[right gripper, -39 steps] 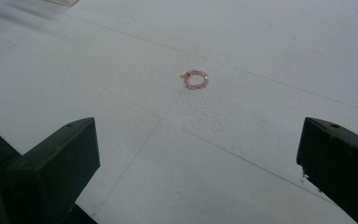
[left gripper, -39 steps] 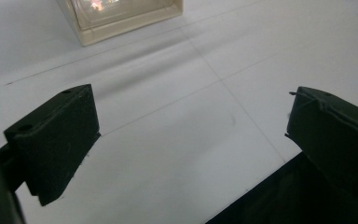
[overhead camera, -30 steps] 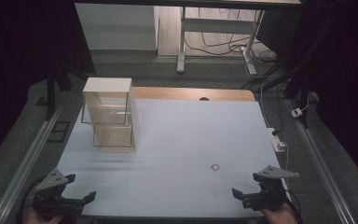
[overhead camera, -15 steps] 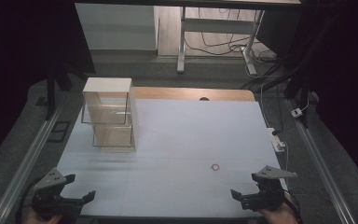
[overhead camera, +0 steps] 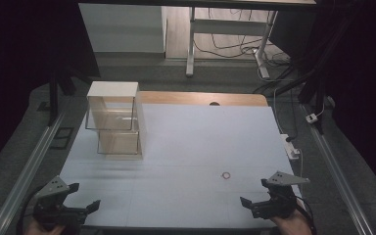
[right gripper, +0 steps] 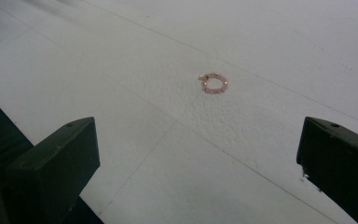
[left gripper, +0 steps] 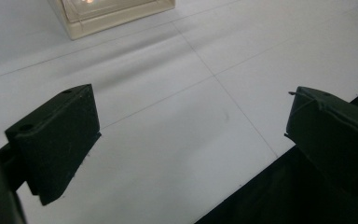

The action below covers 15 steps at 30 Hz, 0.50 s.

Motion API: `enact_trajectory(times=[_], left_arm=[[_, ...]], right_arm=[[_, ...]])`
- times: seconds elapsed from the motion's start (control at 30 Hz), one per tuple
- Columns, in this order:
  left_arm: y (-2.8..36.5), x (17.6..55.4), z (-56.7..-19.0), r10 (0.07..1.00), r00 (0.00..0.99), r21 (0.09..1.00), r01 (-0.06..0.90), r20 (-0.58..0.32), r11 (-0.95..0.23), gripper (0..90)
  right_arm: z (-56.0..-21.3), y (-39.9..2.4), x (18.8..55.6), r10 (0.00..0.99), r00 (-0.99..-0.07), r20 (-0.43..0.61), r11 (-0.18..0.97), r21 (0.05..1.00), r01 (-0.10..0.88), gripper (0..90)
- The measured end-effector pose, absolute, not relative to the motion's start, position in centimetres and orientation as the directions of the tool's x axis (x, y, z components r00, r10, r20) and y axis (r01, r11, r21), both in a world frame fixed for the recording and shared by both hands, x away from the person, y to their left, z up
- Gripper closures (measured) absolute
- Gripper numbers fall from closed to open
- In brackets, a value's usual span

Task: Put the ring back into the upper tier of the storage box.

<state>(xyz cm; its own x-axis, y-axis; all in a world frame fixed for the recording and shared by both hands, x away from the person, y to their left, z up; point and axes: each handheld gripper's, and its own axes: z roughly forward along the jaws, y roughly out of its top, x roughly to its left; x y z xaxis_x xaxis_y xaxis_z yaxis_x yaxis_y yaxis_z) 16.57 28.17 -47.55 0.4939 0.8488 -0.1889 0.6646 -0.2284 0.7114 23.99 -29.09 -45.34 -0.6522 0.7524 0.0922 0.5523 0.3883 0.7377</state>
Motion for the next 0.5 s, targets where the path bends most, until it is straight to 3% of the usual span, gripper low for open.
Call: enact_trajectory(times=[0.5], left_arm=[[28.2, 16.6, -47.6, 0.849, 0.490, 0.707, 0.672, -0.199, -0.222, 2.8]], right_arm=[[-45.6, -28.0, 25.6, 0.741, -0.664, 0.100, 0.392, 0.738, 0.549, 0.0]])
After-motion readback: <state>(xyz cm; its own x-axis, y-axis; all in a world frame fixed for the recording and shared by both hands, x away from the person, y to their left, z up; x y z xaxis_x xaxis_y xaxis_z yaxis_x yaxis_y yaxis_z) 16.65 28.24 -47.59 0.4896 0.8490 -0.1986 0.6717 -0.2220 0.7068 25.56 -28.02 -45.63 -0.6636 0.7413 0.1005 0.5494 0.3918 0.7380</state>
